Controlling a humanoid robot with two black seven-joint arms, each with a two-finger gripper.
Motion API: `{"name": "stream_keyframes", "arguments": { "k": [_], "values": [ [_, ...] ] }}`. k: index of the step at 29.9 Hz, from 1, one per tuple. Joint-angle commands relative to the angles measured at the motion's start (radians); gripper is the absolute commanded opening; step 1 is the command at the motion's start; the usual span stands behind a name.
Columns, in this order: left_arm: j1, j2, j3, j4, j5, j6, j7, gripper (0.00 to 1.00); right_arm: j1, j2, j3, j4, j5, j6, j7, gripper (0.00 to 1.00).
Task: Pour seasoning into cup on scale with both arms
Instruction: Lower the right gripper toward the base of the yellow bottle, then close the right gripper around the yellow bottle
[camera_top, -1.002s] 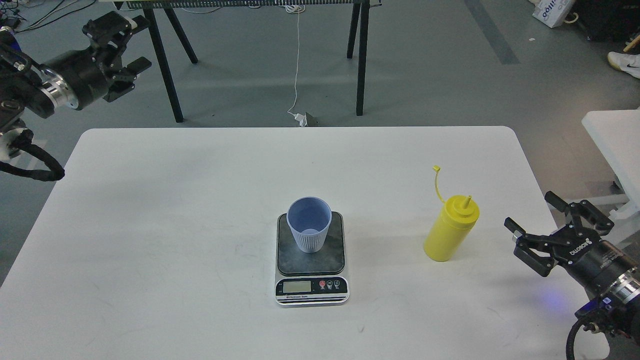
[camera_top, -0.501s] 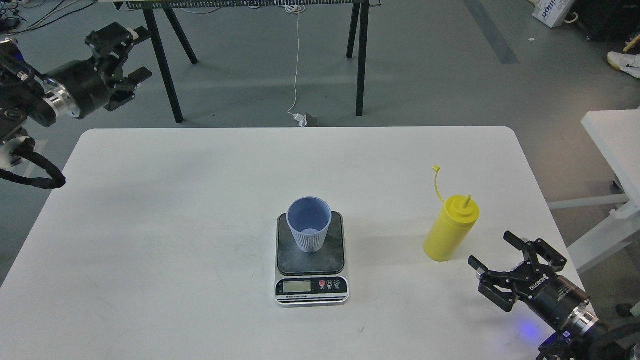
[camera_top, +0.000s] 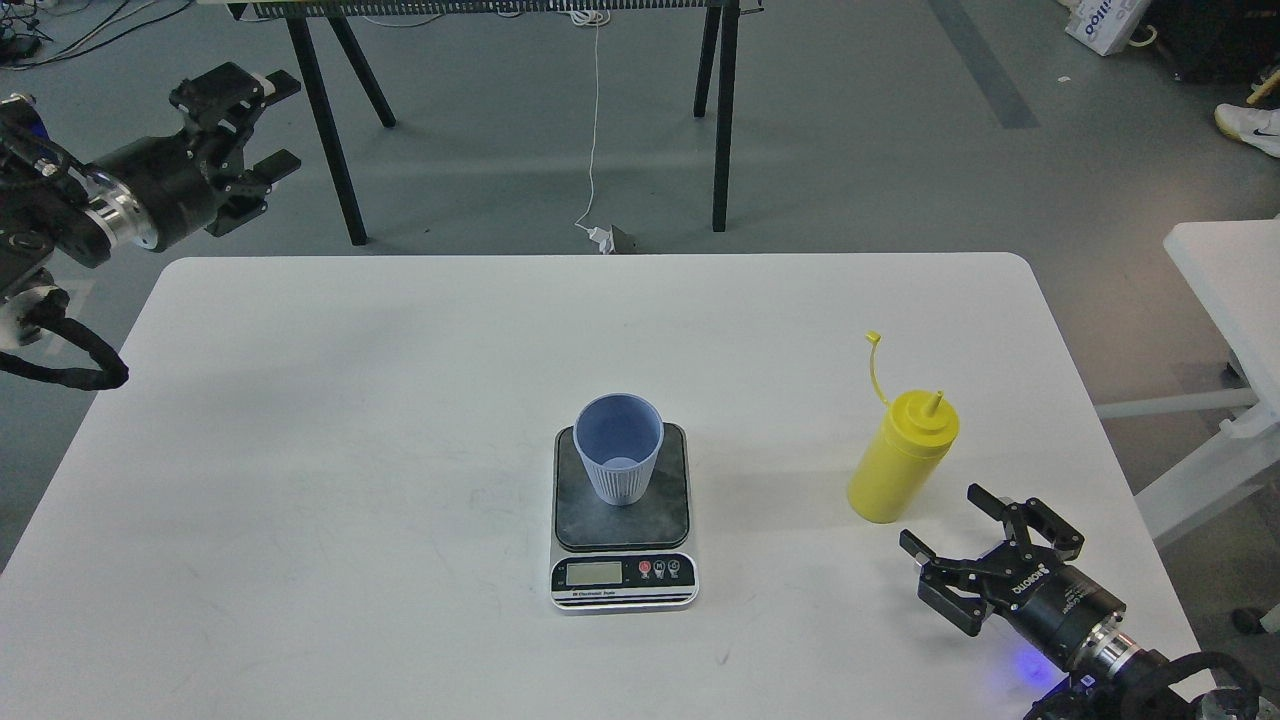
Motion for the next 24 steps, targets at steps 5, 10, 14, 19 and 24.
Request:
{"name": "stream_keyframes", "arguments": {
  "k": [5,10,14,19,24],
  "values": [
    [0.002,0.000,0.000,0.000,-0.001,0.000,0.000,0.95,0.047,0.021,-0.001,-0.028,-0.001,0.000,0.000,0.99],
    [0.002,0.000,0.000,0.000,-0.001,0.000,0.000,0.95,0.085,0.022,-0.022,-0.060,-0.023,0.000,0.000,0.99],
    [0.003,0.000,0.000,0.000,-0.001,0.000,0.000,0.95,0.116,0.042,-0.028,-0.097,-0.026,0.000,0.000,0.99],
    [0.009,0.000,-0.001,0.000,-0.001,0.000,0.000,0.95,0.145,0.078,-0.028,-0.140,-0.052,0.000,0.000,0.99],
    [0.011,0.000,-0.001,0.000,-0.001,0.000,0.000,0.95,0.166,0.104,-0.030,-0.166,-0.064,0.000,0.000,0.99]
  ]
}}
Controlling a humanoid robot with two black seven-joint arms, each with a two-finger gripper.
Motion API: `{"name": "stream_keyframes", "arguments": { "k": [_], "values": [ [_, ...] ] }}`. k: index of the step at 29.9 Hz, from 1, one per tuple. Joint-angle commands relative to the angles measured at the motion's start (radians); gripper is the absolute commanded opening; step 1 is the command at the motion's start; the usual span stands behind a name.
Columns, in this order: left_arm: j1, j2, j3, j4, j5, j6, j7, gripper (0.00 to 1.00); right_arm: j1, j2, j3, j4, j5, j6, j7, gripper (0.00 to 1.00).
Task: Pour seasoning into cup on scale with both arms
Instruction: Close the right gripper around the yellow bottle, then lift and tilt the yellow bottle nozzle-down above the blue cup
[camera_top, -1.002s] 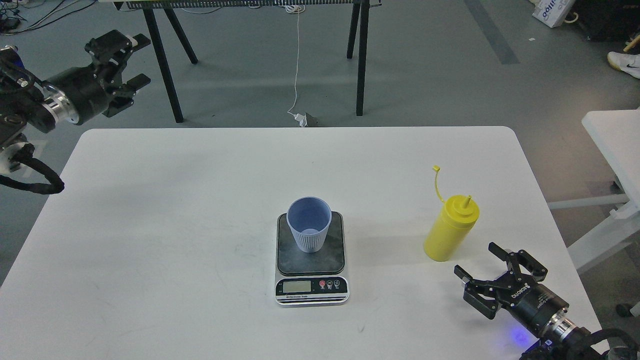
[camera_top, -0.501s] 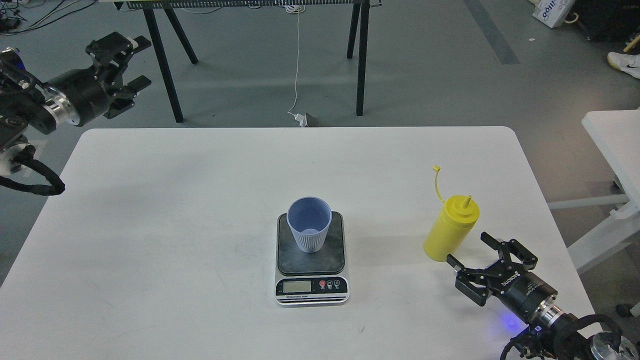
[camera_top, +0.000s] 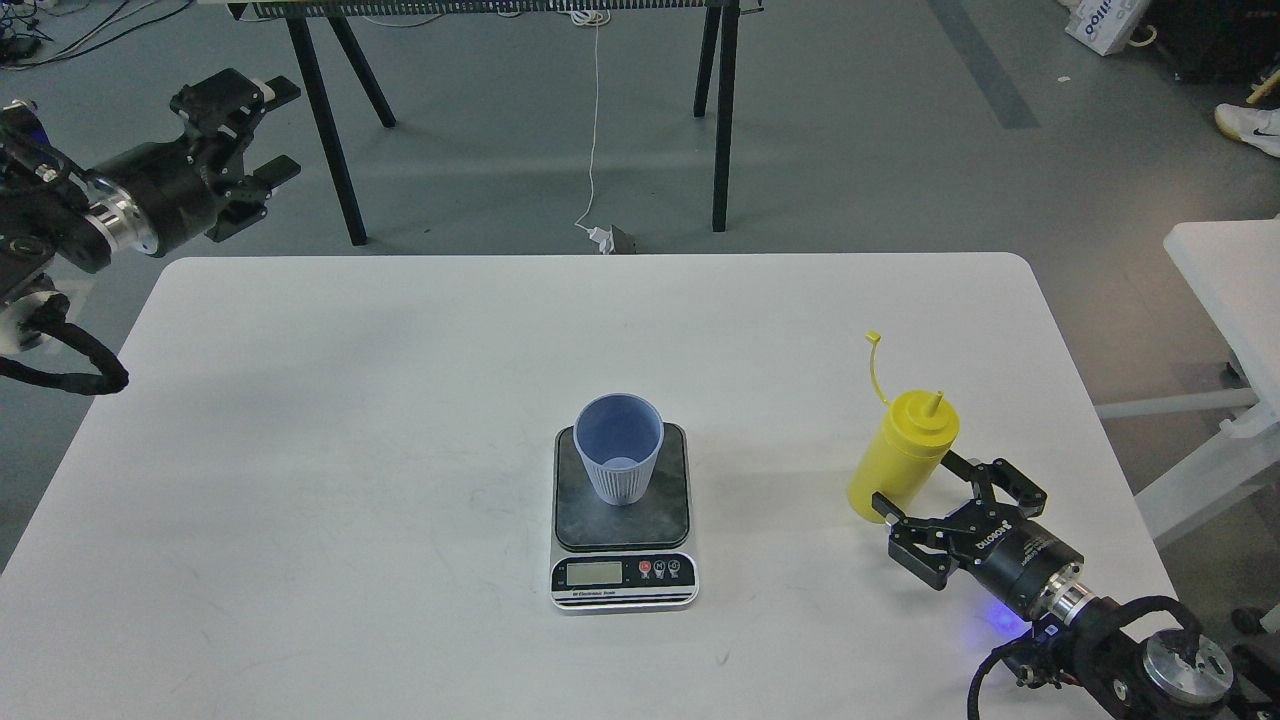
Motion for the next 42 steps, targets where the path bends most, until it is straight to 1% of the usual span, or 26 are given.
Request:
{"name": "stream_keyframes", "arguments": {
  "k": [1,5,10,11,12,14,15,17,18,20,27,31,36,40,42],
  "values": [
    [0.001,0.001,0.000,0.000,0.000,0.000,0.000,0.95,0.016,0.021,0.000,-0.026,-0.009,0.000,0.000,0.99],
    [0.001,0.004,0.000,0.000,0.000,0.000,0.000,0.95,0.025,0.032,0.000,-0.039,-0.033,0.000,0.000,0.98],
    [0.001,0.004,0.000,0.000,0.000,0.000,0.000,0.95,0.025,0.032,-0.011,-0.051,-0.038,0.000,0.000,0.89],
    [0.002,0.004,0.000,0.000,0.000,0.000,0.000,0.95,0.025,0.033,-0.015,-0.051,-0.038,0.000,0.000,0.85],
    [0.006,0.004,0.000,0.000,0.000,0.000,0.000,0.95,0.025,0.033,-0.018,-0.051,-0.038,0.000,0.000,0.78],
    [0.015,0.003,-0.002,0.000,0.000,0.000,0.000,0.95,0.025,0.033,-0.018,-0.051,-0.038,0.000,0.000,0.48],
    [0.015,0.003,-0.002,0.000,0.000,0.000,0.000,0.95,0.025,0.035,-0.020,-0.051,-0.039,0.000,0.000,0.36],
    [0.015,0.004,-0.002,0.000,0.000,0.000,0.000,0.95,0.025,0.040,-0.020,-0.052,-0.041,0.000,0.000,0.26],
    [0.015,0.006,-0.002,0.000,0.000,0.000,0.000,0.95,0.025,0.040,-0.020,-0.052,-0.041,0.000,0.000,0.22],
    [0.015,0.006,-0.002,0.000,0.000,0.000,0.000,0.95,0.025,0.040,-0.020,-0.052,-0.041,0.000,0.000,0.20],
    [0.015,0.000,-0.002,0.000,-0.001,0.000,0.000,0.95,0.031,0.038,-0.012,-0.049,-0.041,0.000,0.000,0.07],
    [0.015,0.001,-0.002,0.000,-0.001,0.000,0.000,0.95,0.100,0.018,-0.011,-0.046,-0.073,0.000,0.000,0.06],
    [0.015,0.000,-0.008,0.000,-0.006,0.000,0.000,0.95,0.305,-0.086,-0.003,-0.045,-0.242,0.000,0.000,0.02],
    [0.015,-0.002,-0.014,-0.001,-0.011,0.000,0.000,0.95,0.509,-0.124,-0.004,-0.042,-0.429,0.000,0.000,0.02],
    [0.015,-0.002,-0.021,0.000,-0.014,0.000,0.000,0.95,0.612,-0.126,-0.009,-0.039,-0.579,0.000,0.000,0.02]
  ]
}}
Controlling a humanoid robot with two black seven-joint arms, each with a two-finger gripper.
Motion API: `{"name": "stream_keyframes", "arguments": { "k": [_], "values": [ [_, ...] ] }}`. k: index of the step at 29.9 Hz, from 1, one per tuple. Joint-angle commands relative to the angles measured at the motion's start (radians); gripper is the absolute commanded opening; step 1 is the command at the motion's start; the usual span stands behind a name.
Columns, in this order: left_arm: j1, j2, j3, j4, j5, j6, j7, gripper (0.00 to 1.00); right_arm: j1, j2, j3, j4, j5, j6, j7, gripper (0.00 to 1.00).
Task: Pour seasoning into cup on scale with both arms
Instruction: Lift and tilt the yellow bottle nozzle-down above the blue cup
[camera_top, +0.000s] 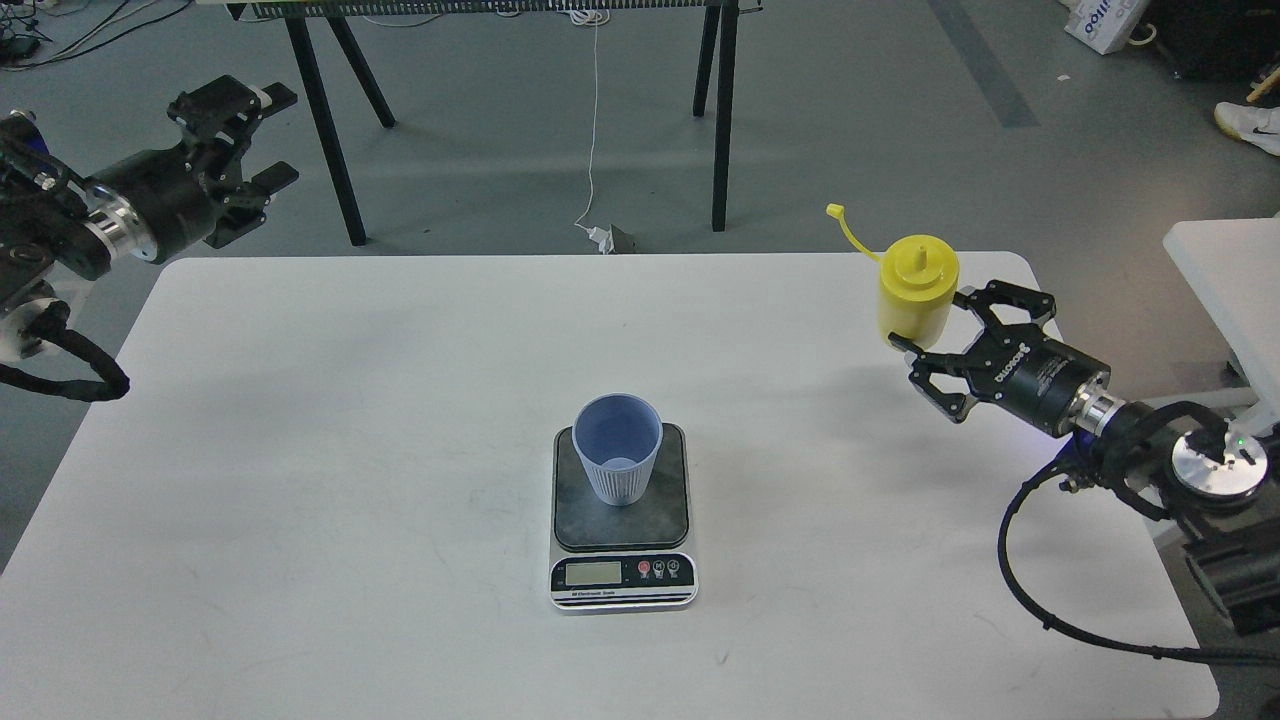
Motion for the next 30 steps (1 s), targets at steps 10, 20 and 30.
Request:
{"name": "stream_keyframes", "arguments": {
  "k": [10,20,30],
  "values": [
    [0.028,-0.002,-0.042,0.000,-0.109,0.000,0.000,0.95,0.371,0.112,-0.011,0.202,-0.920,0.000,0.000,0.02],
    [0.061,0.009,-0.042,0.000,-0.142,0.000,0.000,0.95,0.369,0.257,-0.067,0.351,-1.382,-0.020,0.000,0.02],
    [0.090,0.036,-0.041,0.000,-0.139,0.000,0.000,0.96,0.372,0.345,-0.300,0.348,-1.542,-0.248,0.093,0.02]
  ]
}}
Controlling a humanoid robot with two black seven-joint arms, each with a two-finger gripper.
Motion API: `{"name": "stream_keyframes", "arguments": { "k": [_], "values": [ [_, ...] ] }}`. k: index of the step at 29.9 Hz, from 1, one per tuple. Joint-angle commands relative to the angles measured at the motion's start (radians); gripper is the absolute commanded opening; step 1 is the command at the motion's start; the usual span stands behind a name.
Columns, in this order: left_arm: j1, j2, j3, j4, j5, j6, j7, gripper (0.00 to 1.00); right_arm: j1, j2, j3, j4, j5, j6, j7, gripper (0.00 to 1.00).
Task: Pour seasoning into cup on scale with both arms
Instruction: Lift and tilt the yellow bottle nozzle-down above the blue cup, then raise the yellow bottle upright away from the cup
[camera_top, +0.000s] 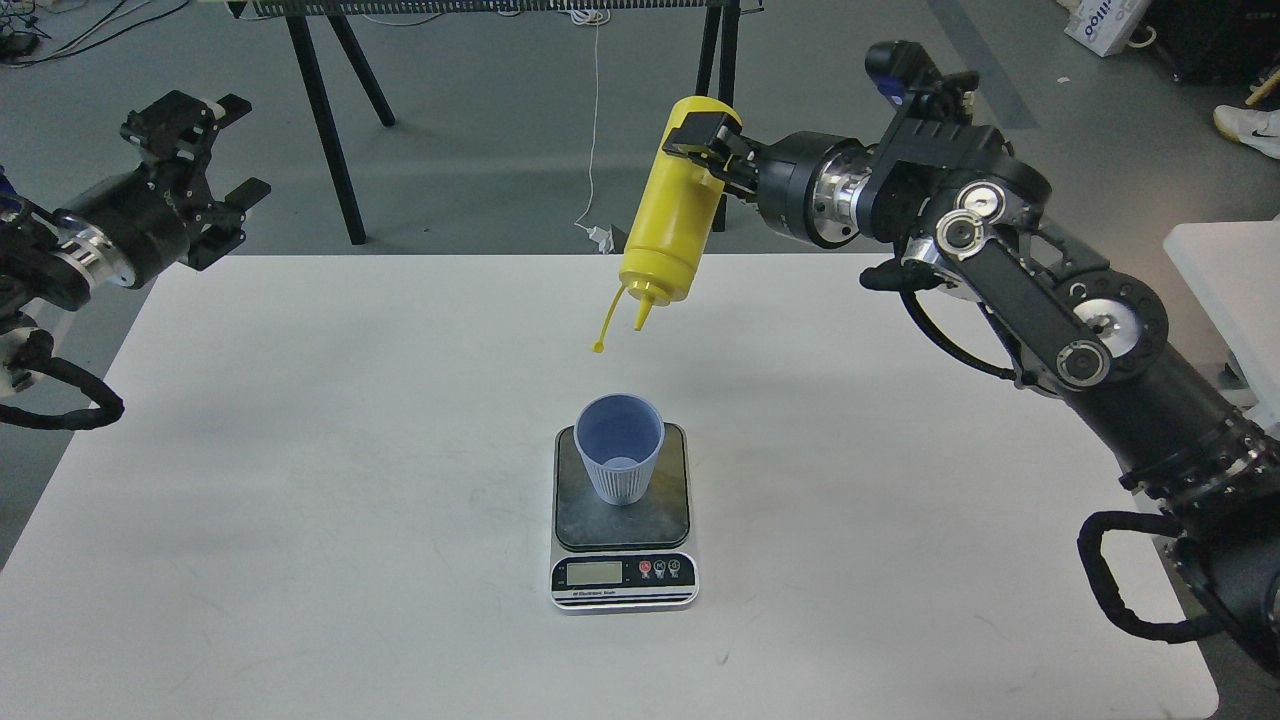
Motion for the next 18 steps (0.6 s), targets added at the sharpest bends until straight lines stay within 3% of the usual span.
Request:
{"name": "stream_keyframes", "arguments": {
  "k": [1,18],
  "values": [
    [0.003,0.003,0.000,0.000,0.001,0.000,0.000,0.96,0.000,0.037,-0.080,-0.009,-0.023,-0.073,0.029,0.02],
    [0.003,-0.004,0.002,0.000,0.002,0.000,0.000,0.97,-0.003,0.052,-0.157,-0.009,-0.080,-0.080,0.035,0.03]
  ]
}}
